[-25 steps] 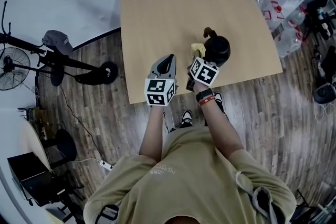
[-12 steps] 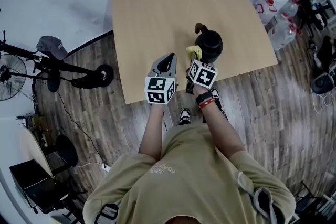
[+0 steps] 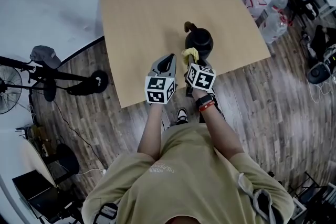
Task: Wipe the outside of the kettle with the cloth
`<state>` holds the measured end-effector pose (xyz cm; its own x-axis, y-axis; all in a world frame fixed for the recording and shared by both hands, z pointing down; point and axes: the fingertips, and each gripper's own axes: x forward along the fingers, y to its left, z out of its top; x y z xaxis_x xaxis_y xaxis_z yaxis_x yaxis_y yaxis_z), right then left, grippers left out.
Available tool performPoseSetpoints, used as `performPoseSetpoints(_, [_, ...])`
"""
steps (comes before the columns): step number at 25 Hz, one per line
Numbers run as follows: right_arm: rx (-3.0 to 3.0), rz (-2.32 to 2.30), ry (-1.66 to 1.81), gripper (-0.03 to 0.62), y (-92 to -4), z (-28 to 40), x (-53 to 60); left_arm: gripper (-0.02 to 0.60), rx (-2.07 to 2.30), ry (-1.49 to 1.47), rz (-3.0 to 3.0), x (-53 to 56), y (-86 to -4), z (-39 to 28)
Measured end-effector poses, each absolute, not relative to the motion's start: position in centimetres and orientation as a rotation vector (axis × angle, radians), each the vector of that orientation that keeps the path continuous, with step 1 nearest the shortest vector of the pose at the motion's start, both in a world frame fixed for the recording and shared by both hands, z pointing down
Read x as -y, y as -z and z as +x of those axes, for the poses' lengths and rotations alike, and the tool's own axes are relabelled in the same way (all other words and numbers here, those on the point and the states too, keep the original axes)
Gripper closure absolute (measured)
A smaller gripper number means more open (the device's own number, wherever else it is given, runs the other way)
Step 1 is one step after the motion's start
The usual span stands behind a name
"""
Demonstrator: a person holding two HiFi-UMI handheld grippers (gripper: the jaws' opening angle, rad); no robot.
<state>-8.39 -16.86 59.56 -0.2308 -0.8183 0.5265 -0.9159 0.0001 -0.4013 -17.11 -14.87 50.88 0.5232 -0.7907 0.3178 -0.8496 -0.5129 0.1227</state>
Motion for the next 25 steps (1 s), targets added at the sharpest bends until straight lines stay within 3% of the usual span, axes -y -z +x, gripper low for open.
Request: performPoseSetpoints(25, [2.047,1.849,-0.866,0.494,-60.3,-0.2,14.5,0.557,1.257,-0.369,2.542,14.5,-52.2,-10.8])
